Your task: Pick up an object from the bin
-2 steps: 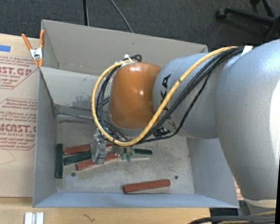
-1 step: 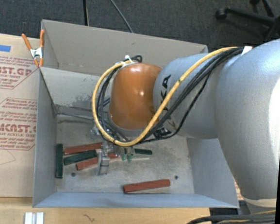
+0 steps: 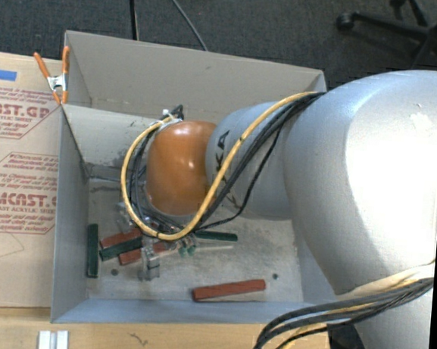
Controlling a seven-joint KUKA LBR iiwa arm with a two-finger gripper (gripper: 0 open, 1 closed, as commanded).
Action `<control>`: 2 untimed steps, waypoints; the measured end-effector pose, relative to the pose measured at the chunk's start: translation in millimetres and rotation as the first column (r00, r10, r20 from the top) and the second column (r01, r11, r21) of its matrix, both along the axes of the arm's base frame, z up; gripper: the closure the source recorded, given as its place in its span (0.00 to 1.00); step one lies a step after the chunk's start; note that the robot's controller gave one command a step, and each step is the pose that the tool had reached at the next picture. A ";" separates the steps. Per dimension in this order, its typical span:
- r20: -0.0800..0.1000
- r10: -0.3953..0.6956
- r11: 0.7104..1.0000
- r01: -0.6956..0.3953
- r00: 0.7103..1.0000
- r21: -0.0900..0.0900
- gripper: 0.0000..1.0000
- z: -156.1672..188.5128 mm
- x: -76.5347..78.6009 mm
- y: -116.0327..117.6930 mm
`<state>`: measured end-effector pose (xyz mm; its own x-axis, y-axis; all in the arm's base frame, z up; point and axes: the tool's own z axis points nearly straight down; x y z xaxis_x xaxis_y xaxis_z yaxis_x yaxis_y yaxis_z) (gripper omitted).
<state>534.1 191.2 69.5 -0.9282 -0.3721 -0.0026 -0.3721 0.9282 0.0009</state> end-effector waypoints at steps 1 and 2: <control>-0.001 -0.001 1.000 0.001 1.000 0.001 1.00 2.7 0.5 0.5; 0.008 -0.021 1.000 0.021 1.000 -0.001 1.00 132.7 1.5 -70.0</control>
Offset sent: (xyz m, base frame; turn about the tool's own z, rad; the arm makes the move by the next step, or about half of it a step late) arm 0.0000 0.0000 0.0000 0.0000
